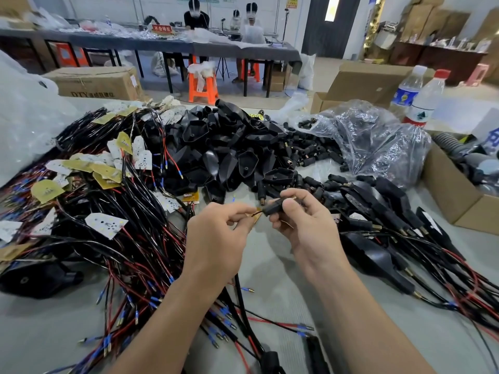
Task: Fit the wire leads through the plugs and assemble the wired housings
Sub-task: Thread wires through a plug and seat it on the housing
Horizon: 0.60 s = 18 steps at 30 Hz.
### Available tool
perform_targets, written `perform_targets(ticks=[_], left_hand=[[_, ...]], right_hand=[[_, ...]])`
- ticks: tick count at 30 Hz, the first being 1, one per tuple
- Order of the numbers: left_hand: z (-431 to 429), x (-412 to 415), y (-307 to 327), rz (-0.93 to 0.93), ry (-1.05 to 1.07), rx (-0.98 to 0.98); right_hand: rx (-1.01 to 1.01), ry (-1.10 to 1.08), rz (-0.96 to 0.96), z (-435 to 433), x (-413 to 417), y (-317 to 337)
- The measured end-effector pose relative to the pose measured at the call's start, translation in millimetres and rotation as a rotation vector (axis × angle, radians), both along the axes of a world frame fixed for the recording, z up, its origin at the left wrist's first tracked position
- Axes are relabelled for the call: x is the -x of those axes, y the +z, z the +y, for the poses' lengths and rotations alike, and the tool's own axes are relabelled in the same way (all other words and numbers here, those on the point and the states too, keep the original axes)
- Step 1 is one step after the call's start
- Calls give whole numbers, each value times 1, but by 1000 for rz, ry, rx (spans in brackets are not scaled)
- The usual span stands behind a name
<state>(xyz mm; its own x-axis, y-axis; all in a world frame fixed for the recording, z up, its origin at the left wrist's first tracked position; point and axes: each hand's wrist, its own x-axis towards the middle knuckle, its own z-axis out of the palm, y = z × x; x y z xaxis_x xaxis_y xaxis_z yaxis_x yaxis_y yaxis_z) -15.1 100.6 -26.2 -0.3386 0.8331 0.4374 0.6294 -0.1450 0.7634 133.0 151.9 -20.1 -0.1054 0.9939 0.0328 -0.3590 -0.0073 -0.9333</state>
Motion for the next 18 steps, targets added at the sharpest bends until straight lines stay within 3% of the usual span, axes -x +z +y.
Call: perform_targets(ticks=[4, 7, 13, 18], left_hand=[[0, 1, 3, -36, 0, -5], [1, -2, 2, -47, -3, 5], [4, 2, 1, -162, -8, 15], [2, 0, 4, -94, 17, -8]], right_hand=[[47, -132, 120, 5, -6, 2], [72, -66, 134, 5, -4, 4], [14, -35, 54, 5, -4, 5], [-12, -16, 39, 4, -6, 5]])
